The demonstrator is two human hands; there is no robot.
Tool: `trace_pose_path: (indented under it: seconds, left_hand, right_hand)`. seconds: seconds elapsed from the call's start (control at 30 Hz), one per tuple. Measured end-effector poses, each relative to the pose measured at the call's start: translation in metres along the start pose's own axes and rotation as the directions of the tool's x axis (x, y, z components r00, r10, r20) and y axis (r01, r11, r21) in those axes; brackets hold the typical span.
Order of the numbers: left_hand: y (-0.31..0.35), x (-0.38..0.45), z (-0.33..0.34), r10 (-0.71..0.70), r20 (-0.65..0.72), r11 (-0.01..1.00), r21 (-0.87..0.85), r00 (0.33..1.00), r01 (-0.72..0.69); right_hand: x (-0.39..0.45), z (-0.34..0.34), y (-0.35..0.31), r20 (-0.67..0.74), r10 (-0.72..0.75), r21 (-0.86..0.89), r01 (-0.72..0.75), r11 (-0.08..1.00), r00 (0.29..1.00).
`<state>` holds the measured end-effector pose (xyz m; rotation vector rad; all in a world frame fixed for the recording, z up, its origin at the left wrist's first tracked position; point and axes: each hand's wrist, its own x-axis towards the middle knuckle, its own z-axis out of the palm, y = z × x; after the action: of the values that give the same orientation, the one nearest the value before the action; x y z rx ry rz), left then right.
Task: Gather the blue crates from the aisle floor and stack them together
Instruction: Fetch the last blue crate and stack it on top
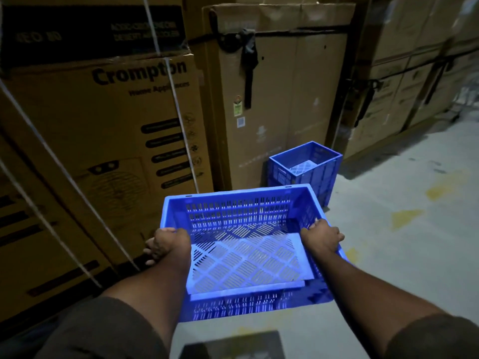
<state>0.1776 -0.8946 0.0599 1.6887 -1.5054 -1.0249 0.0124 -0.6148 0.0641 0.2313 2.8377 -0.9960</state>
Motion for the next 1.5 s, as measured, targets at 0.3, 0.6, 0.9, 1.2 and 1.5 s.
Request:
trace_pose_path:
  seconds: [0.3,0.6,0.9,1.2,1.5]
  left_hand:
    - [0.06,-0.056,0.123,0.0,0.104,0.987,0.159,0.995,-0.016]
    - [0.107,-0.051,0.276,-0.013,0.169,0.982,0.187,0.986,-0.019]
    - [0.185,-0.047,0.412,-0.023,0.222,0.958,0.283,0.975,-0.041]
    - [0.24,-0.064,0.528,-0.035,0.163,0.943,0.331,0.986,-0.021]
    - [0.269,-0.106,0.627,-0.092,0.051,0.946,0.316,0.995,0.071]
  right_hand:
    - [0.131,-0.041,0.035,-0.048,0.032,-0.002,-0.032,0.999,0.998]
    - [0.278,-0.032,0.029,-0.077,0.064,-0.062,-0.069,0.996,0.995]
    - [0.433,-0.031,0.006,-0.097,0.07,-0.064,-0.077,0.995,0.993]
    - [0.579,-0.037,-0.014,-0.007,0.023,-0.044,-0.024,0.999,1.0]
    - [0.724,-0.051,-0.025,0.136,-0.147,-0.14,0.166,0.976,0.98]
